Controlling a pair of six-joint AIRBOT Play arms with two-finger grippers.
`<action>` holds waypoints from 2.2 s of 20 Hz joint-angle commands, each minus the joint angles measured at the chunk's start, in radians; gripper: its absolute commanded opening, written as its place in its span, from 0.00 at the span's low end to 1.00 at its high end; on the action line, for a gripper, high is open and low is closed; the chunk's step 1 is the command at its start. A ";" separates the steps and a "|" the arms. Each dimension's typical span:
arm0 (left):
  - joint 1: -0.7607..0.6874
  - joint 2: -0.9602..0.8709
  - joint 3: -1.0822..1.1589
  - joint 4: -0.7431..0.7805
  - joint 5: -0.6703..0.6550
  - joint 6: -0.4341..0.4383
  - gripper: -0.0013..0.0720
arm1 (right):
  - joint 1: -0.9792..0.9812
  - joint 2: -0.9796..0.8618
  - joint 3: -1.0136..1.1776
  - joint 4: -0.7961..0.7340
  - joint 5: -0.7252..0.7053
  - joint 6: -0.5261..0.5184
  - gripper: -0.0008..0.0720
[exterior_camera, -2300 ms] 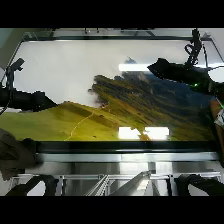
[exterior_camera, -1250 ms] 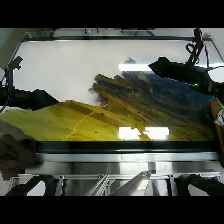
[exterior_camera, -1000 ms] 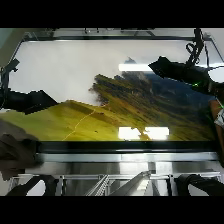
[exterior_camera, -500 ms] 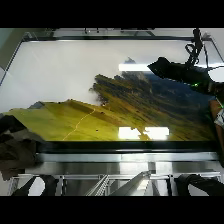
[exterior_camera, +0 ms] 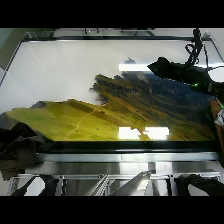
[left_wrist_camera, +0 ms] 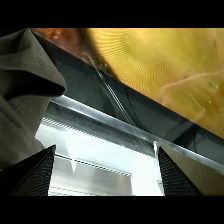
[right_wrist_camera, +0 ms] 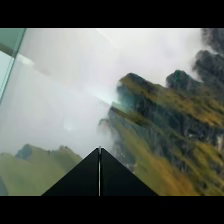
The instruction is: Fold the shirts.
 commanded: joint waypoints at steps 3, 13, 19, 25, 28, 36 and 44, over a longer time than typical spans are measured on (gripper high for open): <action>-0.048 -0.117 0.135 0.101 0.098 0.003 1.00 | 0.001 -0.001 0.000 0.000 0.006 0.000 0.04; 0.097 -0.011 0.172 0.394 0.086 -0.043 1.00 | 0.001 -0.001 -0.001 0.000 0.006 0.000 0.04; 0.029 -0.032 0.003 0.379 -0.164 -0.043 1.00 | 0.001 -0.001 -0.001 0.000 0.006 0.000 0.04; -0.122 -0.272 0.048 0.379 -0.157 -0.068 0.22 | 0.001 -0.001 -0.001 0.000 0.006 0.000 0.04; -0.290 -0.360 0.199 0.206 -0.146 -0.032 0.02 | 0.001 -0.001 -0.001 0.000 0.006 0.000 0.04; -0.900 -0.555 1.233 -0.494 -0.070 0.258 0.04 | -0.034 0.000 -0.001 -0.001 0.003 -0.004 0.04; -1.014 -0.728 1.046 -0.448 -0.042 0.220 0.04 | -0.183 0.003 -0.001 0.000 0.124 -0.003 0.04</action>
